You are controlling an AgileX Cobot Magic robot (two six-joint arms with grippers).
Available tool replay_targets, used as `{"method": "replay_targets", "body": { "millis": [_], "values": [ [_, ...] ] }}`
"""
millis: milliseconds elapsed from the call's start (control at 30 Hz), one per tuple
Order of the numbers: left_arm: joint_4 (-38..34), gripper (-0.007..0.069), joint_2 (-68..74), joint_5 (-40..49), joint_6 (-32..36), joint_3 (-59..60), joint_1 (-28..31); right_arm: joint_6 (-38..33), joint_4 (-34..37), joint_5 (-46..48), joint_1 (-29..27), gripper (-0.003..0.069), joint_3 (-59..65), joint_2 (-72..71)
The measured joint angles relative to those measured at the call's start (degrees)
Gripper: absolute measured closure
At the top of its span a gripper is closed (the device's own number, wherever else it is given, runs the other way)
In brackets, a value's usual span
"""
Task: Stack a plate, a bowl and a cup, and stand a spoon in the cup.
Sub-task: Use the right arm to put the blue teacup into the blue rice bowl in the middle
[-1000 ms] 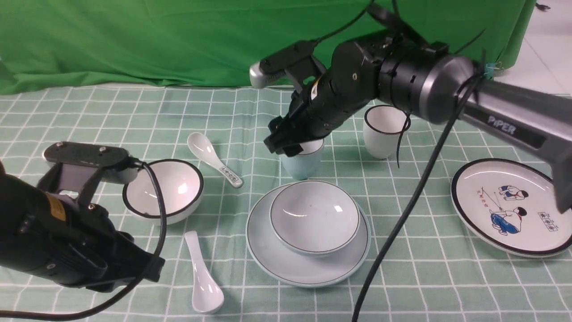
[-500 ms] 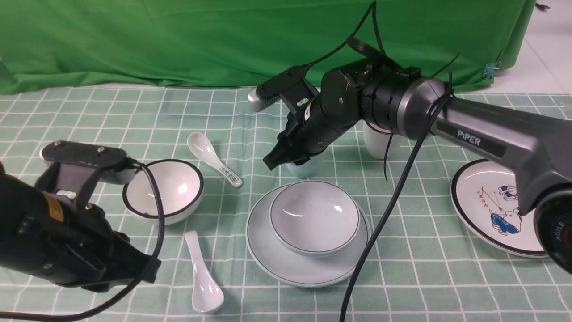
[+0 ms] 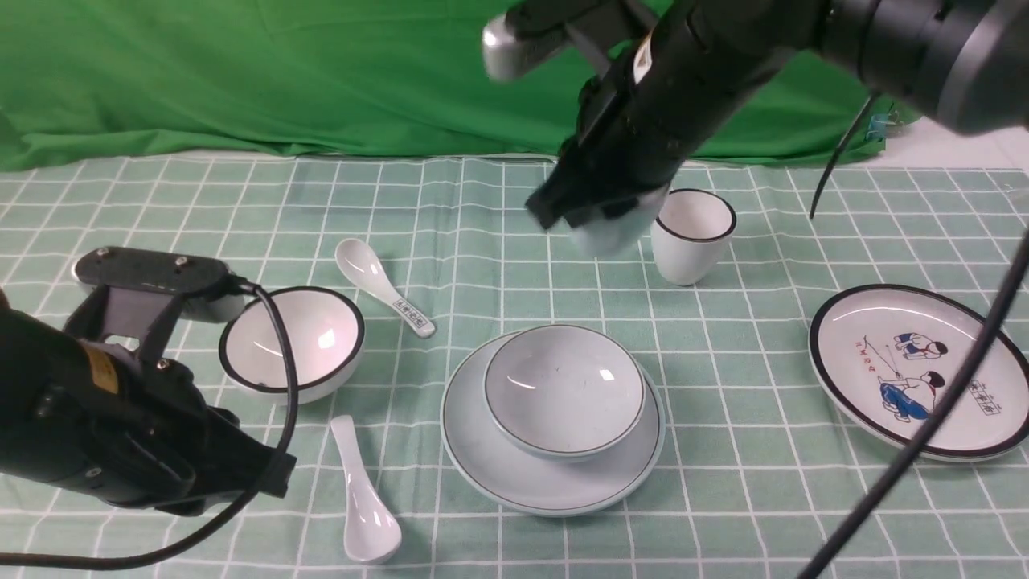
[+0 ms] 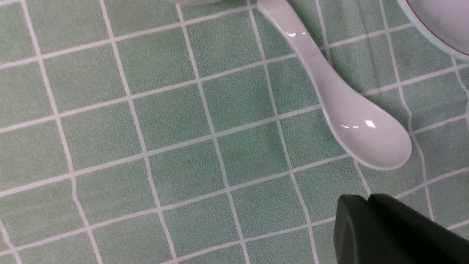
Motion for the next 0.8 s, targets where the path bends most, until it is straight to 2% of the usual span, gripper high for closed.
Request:
{"method": "replay_targets", "body": {
  "millis": [167,367,800],
  "values": [
    [0.00,0.0616,0.00,-0.32,-0.13,0.00,0.00,0.28,0.75,-6.03,4.93,0.0562,10.60,0.26],
    [0.00,0.0616,0.00,-0.32,-0.17,0.00,0.00,2.12,-0.27,-13.62,5.28,0.0562,15.36,2.64],
    [0.00,0.0616,0.00,-0.14,-0.17,0.00,0.00,4.52,-1.40,-11.96,5.28,0.0561,15.61,5.26]
  ]
}}
